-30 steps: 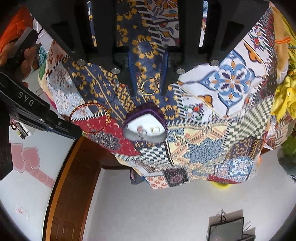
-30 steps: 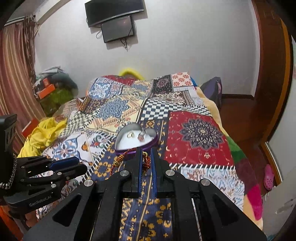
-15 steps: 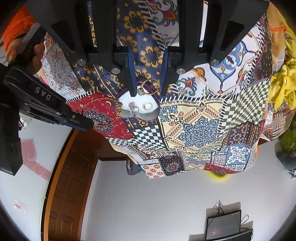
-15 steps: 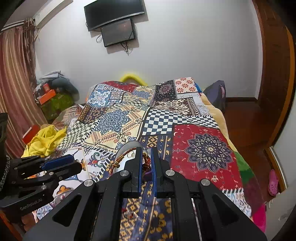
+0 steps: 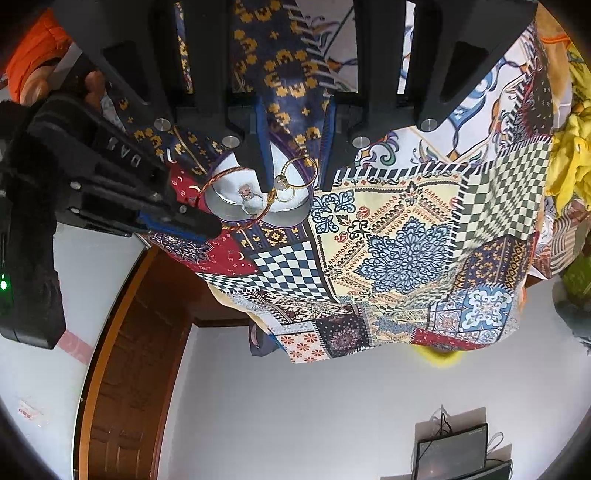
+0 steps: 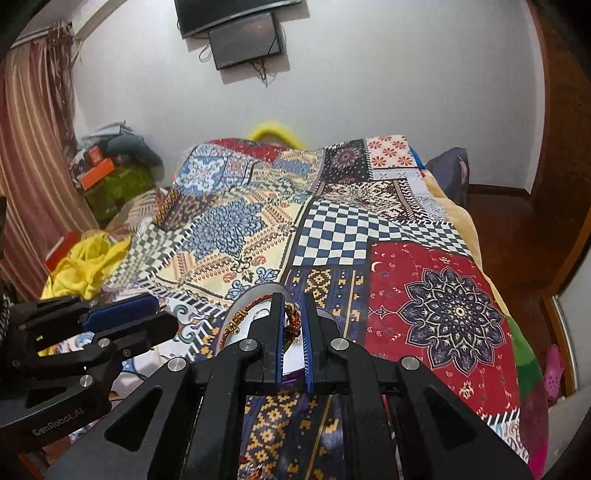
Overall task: Organize jewelry
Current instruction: 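Lower the bracelet and ring into the heart tin and open both tools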
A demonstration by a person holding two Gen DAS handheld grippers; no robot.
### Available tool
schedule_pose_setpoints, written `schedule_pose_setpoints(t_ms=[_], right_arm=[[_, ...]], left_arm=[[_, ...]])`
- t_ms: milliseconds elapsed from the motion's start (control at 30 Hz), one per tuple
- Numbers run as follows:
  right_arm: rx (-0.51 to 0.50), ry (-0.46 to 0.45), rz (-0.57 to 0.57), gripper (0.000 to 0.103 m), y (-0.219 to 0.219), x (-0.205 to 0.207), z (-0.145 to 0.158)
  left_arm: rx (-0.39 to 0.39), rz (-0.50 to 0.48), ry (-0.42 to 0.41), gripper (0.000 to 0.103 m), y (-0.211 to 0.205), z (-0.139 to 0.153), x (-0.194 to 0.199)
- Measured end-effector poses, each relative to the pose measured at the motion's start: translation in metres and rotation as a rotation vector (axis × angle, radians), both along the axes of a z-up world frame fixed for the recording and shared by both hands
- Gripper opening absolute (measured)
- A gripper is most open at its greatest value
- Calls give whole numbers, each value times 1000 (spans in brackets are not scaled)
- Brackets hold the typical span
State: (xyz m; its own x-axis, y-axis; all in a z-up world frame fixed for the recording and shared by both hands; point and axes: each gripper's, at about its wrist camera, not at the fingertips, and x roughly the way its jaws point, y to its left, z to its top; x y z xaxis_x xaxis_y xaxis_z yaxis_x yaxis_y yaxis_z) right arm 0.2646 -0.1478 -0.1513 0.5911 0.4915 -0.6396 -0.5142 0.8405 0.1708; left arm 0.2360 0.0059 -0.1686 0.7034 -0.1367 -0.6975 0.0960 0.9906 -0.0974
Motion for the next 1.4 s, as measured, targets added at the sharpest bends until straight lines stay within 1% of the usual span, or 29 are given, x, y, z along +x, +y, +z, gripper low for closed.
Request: schedule_pose_setpoints(t_ms=[300,400,600,767,1033,1233,1300,1367,1400], right_arm=[[-50,60,49,9,6,14,-15],[-45,97,90,9,6,17,-19],[-61,123,103,10,4,20,-23],[-41,116,87,15,-5,20,-19],[-15,94,76,15,-16,15,-8],[-16,78,75,16,-17,9,-2],[-19,70,73,16,-17,7,1],[-15,63,71,16,-17,4,5],[-14,60,70,17,-18,3,7]], left_arm=[[-5,-32,41,23,-4,-13,18],[-11,-41,54,23,-5,-17,21],[-13,-58,69,23,-9,-22,27],[0,-86,70,23,-18,-23,30],[20,-93,88,23,-27,-27,34],[24,-97,90,24,-29,-22,31],[30,-96,86,27,-29,-19,29],[37,-89,78,33,-28,-14,25],[36,-85,72,33,-27,-11,23]])
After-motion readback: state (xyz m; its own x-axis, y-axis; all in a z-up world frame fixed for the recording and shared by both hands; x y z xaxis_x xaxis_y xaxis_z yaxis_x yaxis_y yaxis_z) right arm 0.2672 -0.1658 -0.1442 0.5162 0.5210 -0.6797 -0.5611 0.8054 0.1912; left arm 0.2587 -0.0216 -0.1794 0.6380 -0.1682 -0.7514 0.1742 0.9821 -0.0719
